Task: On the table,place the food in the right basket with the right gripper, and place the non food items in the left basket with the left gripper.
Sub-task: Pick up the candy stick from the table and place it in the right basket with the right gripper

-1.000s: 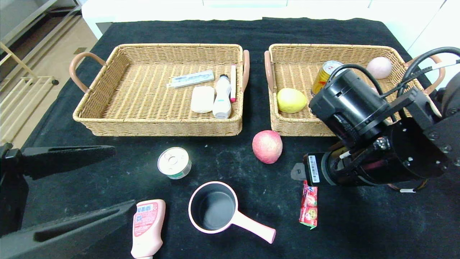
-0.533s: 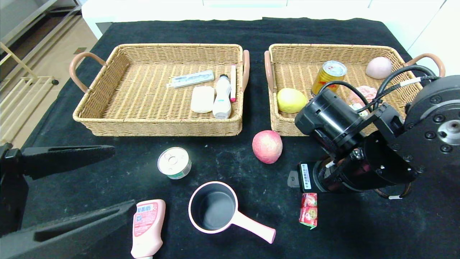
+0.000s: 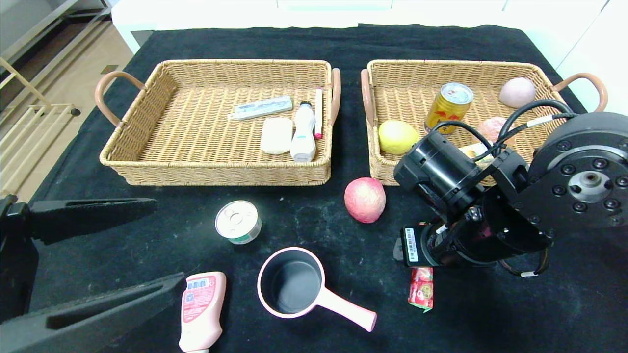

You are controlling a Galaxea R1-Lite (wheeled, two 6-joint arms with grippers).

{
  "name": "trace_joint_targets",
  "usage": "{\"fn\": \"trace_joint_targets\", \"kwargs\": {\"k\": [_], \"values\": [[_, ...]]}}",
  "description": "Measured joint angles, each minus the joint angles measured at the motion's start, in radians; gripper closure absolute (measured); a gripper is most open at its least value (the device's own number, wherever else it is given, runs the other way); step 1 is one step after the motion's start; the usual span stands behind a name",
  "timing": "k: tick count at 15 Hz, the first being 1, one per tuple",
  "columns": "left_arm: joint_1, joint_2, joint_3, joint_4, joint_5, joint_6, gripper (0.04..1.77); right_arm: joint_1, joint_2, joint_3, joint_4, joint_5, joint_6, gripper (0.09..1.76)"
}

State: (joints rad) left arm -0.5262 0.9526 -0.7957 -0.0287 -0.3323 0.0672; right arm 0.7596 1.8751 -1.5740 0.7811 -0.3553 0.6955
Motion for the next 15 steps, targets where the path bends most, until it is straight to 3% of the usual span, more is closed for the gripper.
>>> {"fn": "trace_joint_targets", "kwargs": {"k": [4,6,15], "values": [[0.0,0.0,0.0,0.0,0.0,0.0,0.09,-0.001,0.006,0.002,0.001,0.0,0.001,1.04],[0.0,0.0,0.0,0.0,0.0,0.0,0.09,-0.001,0.008,0.003,0.001,0.001,0.001,1.5],[0.0,0.0,0.0,-0.001,0.0,0.004,0.09,0.0,0.019,0.004,0.006,0.0,0.001,1.5]]}}
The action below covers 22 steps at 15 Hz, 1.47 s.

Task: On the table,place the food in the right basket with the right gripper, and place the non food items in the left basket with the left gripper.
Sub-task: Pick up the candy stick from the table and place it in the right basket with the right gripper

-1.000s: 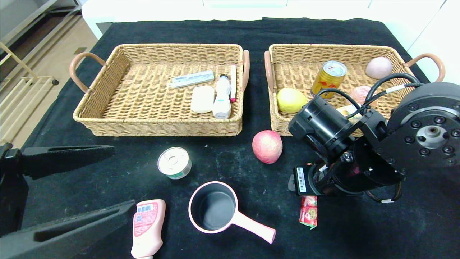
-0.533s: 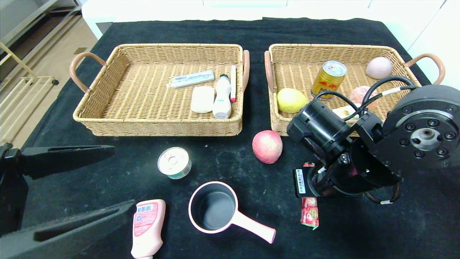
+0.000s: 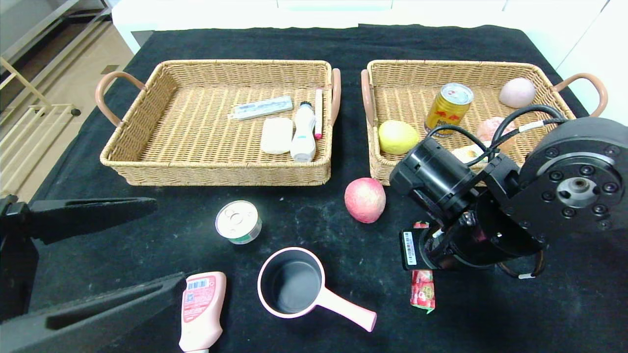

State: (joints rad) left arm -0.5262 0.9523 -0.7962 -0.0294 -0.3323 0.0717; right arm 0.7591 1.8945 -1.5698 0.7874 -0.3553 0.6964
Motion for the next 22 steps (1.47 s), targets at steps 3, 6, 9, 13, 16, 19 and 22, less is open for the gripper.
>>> {"fn": "trace_joint_targets", "kwargs": {"k": [3,6,9,13,16,19,22], "values": [[0.0,0.0,0.0,0.0,0.0,0.002,0.09,0.002,0.004,0.0,0.003,0.0,-0.001,1.5],[0.0,-0.001,0.0,0.0,0.0,0.003,0.09,0.017,-0.003,-0.006,0.036,-0.003,-0.004,1.5],[0.0,0.0,-0.002,0.0,0.001,0.002,0.09,0.021,-0.025,-0.012,0.04,-0.003,-0.009,1.5],[0.0,0.001,-0.003,-0.001,0.001,0.002,0.09,0.018,-0.096,-0.022,0.038,-0.015,-0.061,1.5],[0.0,0.002,-0.002,0.0,0.001,0.002,0.09,-0.008,-0.129,-0.081,0.037,-0.024,-0.099,1.5],[0.0,0.002,-0.001,0.0,0.001,0.002,0.09,-0.04,-0.136,-0.193,0.035,-0.031,-0.134,1.5],[0.0,0.002,-0.001,0.0,0.001,0.002,0.09,-0.093,-0.119,-0.288,0.018,-0.095,-0.186,1.5]]}}
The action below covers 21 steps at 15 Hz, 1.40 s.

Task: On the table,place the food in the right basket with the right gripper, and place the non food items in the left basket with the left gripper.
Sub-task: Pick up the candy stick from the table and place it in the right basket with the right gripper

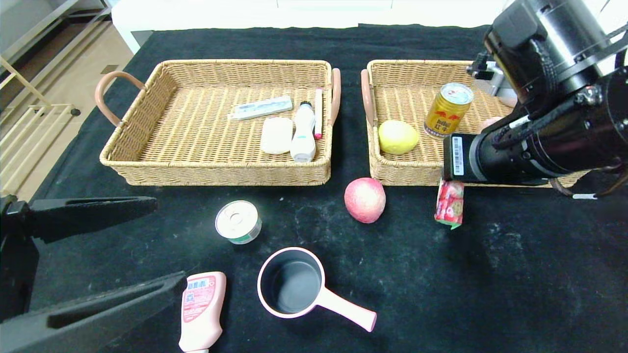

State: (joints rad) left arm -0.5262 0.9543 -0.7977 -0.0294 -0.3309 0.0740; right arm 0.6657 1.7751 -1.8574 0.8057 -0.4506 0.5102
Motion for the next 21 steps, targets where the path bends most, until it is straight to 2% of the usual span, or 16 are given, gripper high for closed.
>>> {"fn": "trace_joint_targets", "kwargs": {"k": [5,15,21], "values": [[0.0,-0.001,0.0,-0.001,0.0,0.001,0.09,-0.079,0.041,-0.104,-0.173,-0.016,-0.094,1.5],[0.0,-0.007,-0.002,-0.002,0.001,0.002,0.09,-0.097,0.122,-0.109,-0.511,-0.061,-0.369,1.5],[0.0,-0.012,-0.002,-0.001,0.001,0.007,0.09,-0.138,0.189,-0.111,-0.624,-0.059,-0.428,1.5]]}}
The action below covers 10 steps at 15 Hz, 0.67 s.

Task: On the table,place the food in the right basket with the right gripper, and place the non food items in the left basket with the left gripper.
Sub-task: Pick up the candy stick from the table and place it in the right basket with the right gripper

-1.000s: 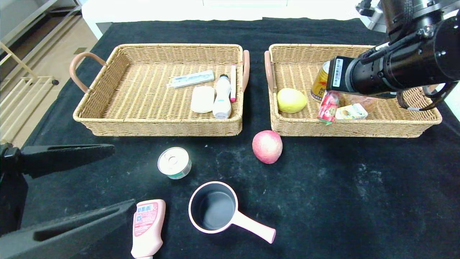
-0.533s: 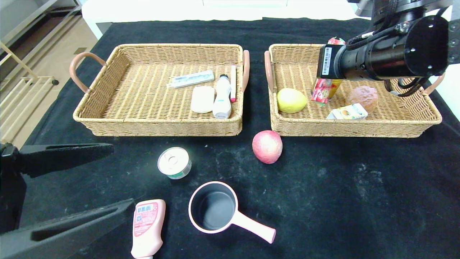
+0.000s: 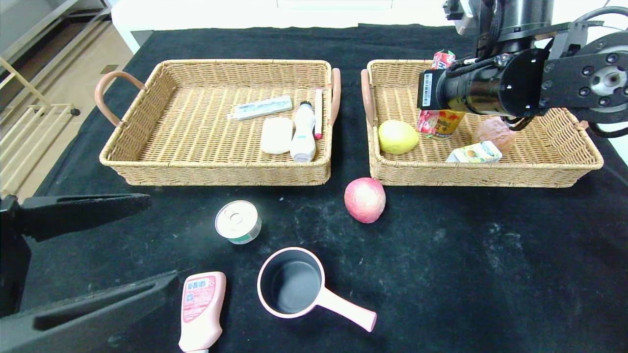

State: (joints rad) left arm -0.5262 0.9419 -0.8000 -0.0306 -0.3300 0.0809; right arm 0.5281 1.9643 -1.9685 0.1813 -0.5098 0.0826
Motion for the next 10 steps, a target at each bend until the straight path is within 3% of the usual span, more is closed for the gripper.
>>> {"fn": "trace_joint_targets", "kwargs": {"k": [5,10], "values": [[0.0,-0.001,0.0,0.0,-0.001,0.002,0.09,-0.013,0.026,0.001,-0.019,-0.001,-0.016,1.5],[0.0,-0.003,0.0,0.0,-0.001,0.003,0.09,-0.011,0.026,0.003,-0.019,-0.001,-0.014,0.91]]}}
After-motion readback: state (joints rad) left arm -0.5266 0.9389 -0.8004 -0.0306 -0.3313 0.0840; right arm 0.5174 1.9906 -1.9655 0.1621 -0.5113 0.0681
